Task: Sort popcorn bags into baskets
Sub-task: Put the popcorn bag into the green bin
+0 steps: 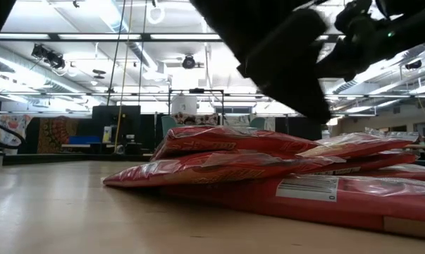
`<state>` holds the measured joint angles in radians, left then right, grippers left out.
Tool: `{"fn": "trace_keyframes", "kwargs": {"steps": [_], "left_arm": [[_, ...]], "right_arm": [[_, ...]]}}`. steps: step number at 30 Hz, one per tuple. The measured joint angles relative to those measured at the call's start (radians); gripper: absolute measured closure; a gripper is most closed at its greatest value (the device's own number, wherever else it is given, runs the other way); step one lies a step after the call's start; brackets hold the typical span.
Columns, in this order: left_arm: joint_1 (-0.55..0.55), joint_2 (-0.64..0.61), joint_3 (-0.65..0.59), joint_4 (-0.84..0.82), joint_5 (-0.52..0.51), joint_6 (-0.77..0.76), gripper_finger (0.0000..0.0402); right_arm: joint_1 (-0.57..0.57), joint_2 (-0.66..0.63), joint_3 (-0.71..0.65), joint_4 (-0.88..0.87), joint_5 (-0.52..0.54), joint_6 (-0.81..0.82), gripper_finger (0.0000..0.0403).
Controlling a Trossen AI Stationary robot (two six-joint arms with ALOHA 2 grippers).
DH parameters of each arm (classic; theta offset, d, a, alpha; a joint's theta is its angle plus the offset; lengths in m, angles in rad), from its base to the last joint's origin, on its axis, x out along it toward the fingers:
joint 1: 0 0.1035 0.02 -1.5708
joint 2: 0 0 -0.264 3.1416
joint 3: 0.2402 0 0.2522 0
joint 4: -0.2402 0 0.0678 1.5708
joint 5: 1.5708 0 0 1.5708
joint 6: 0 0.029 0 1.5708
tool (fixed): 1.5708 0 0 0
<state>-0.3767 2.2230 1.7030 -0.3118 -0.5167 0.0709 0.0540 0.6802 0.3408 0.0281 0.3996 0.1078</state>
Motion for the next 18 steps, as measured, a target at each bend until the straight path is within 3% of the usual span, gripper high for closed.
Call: {"fn": "trace_keyframes", "kwargs": {"steps": [8,14,18], "left_arm": [[-0.017,0.066,0.026,0.012,-0.127,0.001,0.0134],[-0.012,0.086,0.024,0.013,-0.131,0.044,0.0134],[-0.011,0.095,0.025,0.041,-0.079,0.082,0.0136]], "right_arm": [[0.074,-0.009,0.000,-0.011,0.017,0.032,0.0366],[0.097,0.007,0.000,-0.028,0.027,0.031,0.0366],[0.098,0.019,0.000,-0.042,0.028,0.031,0.0366]]}}
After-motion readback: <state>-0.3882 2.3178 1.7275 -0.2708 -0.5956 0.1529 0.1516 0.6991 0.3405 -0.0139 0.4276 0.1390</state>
